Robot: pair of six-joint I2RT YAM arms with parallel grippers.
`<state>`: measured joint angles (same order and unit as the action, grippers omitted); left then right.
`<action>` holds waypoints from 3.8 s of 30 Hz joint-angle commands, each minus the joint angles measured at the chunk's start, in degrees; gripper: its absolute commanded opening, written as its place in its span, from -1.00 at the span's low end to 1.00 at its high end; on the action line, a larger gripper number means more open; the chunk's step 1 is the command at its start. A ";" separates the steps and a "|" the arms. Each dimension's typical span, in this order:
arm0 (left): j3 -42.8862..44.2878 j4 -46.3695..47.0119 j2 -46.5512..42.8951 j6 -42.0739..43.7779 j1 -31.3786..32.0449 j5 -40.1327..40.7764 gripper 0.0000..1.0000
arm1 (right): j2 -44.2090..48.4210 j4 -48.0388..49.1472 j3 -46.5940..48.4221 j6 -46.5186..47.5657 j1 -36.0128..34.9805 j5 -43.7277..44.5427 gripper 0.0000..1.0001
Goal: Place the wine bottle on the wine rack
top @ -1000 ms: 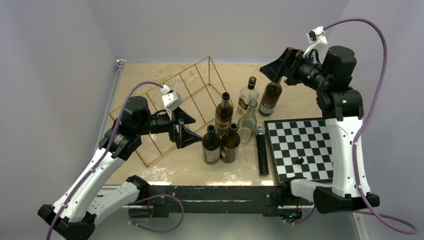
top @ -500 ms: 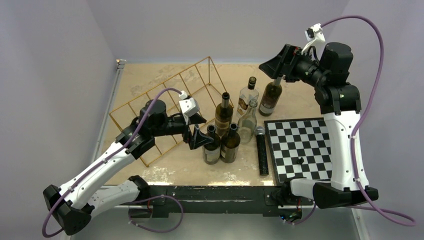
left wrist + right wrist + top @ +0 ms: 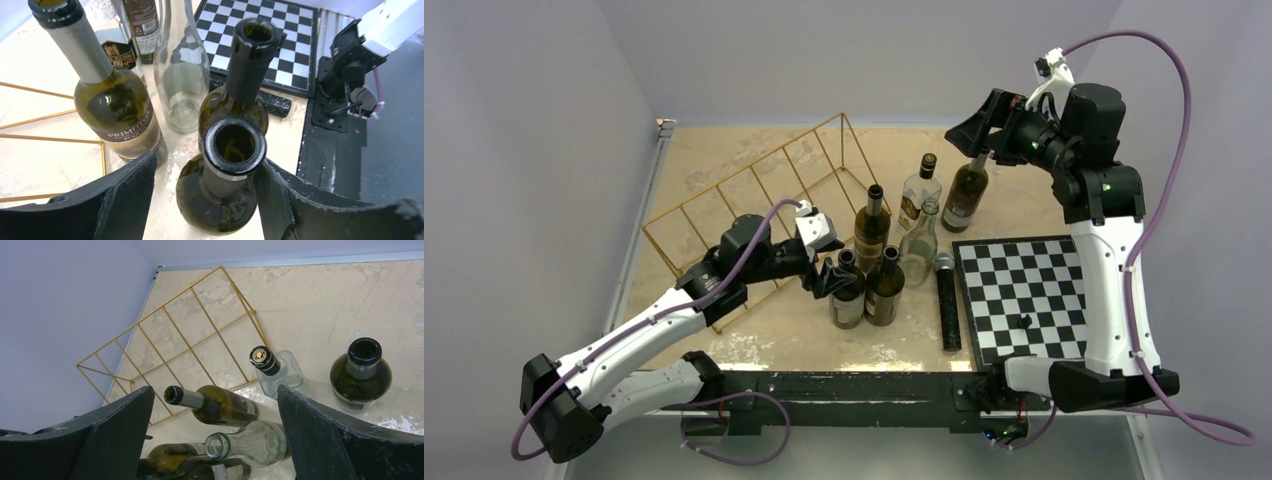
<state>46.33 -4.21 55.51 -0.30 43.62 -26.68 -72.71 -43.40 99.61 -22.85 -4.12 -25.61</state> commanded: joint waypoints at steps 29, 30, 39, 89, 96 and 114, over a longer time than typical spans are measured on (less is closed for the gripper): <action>-0.22 9.22 -0.57 -1.40 3.31 15.98 -1.00 | -0.85 -4.06 0.71 0.97 -0.06 5.09 0.97; 0.32 8.54 -0.98 -1.42 3.31 18.22 -1.00 | -0.92 -4.13 0.86 0.86 -0.08 5.04 0.97; 6.51 -0.75 -3.27 -4.36 3.23 25.86 -1.00 | -0.96 -4.34 1.21 0.57 -0.02 4.60 0.97; 20.56 -44.54 -8.06 -30.76 -18.97 71.25 -1.00 | 11.84 -3.34 -9.20 -5.80 -0.04 38.85 0.87; 17.85 -40.50 -7.65 -31.04 -24.23 67.58 -1.00 | 11.35 -3.54 -7.73 -4.81 -0.07 39.61 0.86; 10.95 -35.17 -7.25 -34.89 -30.42 69.00 -1.00 | 11.40 -2.63 -8.12 -3.43 -0.07 39.06 0.87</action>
<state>57.87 -45.95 48.88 -32.91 14.63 41.39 -61.78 -48.56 90.52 -27.24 -4.12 12.53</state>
